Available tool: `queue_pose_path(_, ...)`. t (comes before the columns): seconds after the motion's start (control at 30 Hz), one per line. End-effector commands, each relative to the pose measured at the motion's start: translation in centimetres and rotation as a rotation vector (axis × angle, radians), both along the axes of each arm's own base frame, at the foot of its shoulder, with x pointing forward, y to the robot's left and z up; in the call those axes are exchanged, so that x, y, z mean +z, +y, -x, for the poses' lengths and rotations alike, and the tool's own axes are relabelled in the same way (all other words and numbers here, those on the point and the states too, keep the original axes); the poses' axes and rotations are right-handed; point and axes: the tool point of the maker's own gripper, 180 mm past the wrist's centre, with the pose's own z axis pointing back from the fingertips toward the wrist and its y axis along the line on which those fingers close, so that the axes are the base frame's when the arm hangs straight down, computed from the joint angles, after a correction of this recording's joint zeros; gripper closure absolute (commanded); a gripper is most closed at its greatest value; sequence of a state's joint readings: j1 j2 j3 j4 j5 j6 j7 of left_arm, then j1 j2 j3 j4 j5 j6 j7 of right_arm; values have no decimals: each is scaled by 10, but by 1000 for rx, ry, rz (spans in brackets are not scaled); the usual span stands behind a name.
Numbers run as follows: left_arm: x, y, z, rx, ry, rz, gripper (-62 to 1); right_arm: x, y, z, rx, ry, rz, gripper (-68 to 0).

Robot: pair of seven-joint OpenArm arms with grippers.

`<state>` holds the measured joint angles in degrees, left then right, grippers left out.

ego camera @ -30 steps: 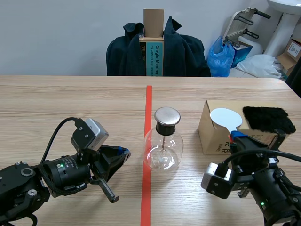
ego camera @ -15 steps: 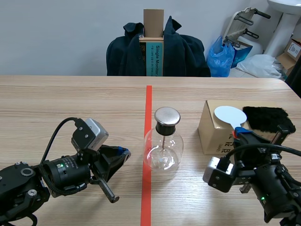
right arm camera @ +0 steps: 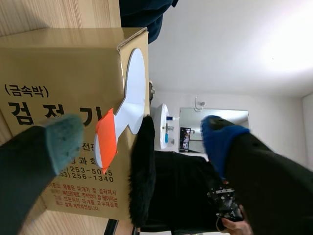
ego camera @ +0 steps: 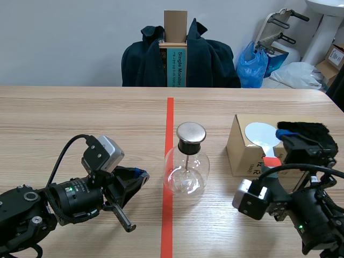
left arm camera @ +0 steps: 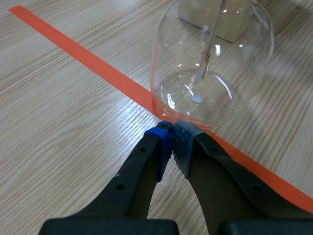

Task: Do the electroscope experiment.
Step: 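Put the plate down on the right, then return to the home posture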

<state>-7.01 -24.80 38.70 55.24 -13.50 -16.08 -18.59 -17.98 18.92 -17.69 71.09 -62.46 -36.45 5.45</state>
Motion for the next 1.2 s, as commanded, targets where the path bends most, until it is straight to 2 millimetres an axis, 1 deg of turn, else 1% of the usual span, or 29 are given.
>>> queue_pose_path(0.0, 12, -3, -7, 4, -33, 28, -28, 10, -11, -4, -25, -29, -8, -658)
queue_pose_path(0.03, 12, -3, -7, 4, -33, 28, -28, 8, -14, -1, -43, -19, -30, -679)
queue_pose_path(0.17, 12, -1, -7, 5, -34, 25, -28, -7, -32, 15, -147, 54, -159, -679)
queue_pose_path(0.27, 12, 7, -2, 6, -33, 13, -28, -10, -58, 31, -284, 93, -315, -679)
queue_pose_path(0.37, 21, 18, 13, 5, -40, 16, -28, -4, -93, 44, -444, 100, -505, -679)
queue_pose_path(0.43, 34, 25, 27, 0, -45, 29, -28, 6, -114, 51, -536, 87, -630, -679)
queue_pose_path(0.5, 51, 31, 41, -3, -47, 54, -28, 22, -125, 53, -571, 60, -743, -679)
queue_pose_path(0.63, 87, 38, 75, -25, -42, 94, -33, 70, -141, 47, -562, -45, -885, -679)
queue_pose_path(0.67, 95, 38, 82, -33, -44, 100, -53, 84, -143, 44, -545, -70, -911, -679)
queue_pose_path(0.7, 104, 37, 87, -40, -50, 107, -92, 98, -143, 40, -520, -89, -941, -679)
queue_pose_path(0.77, 122, 36, 93, -43, -70, 125, -208, 127, -144, 31, -474, -132, -1002, -679)
queue_pose_path(0.83, 136, 36, 95, -38, -93, 133, -361, 151, -139, 23, -409, -143, -1056, -679)
queue_pose_path(0.9, 145, 37, 95, -31, -111, 139, -555, 173, -128, 16, -323, -130, -1101, -679)
queue_pose_path(0.93, 148, 37, 94, -28, -120, 143, -623, 181, -121, 14, -281, -116, -1109, -679)
queue_pose_path(1.0, 153, 37, 91, -14, -136, 154, -623, 193, -102, 11, -191, -61, -1110, -679)
queue_pose_path(1.03, 155, 37, 90, -8, -142, 155, -623, 196, -92, 10, -158, -26, -1109, -679)
queue_pose_path(1.17, 155, 38, 89, 2, -144, 162, -623, 192, -52, 12, -49, 147, -1093, -679)
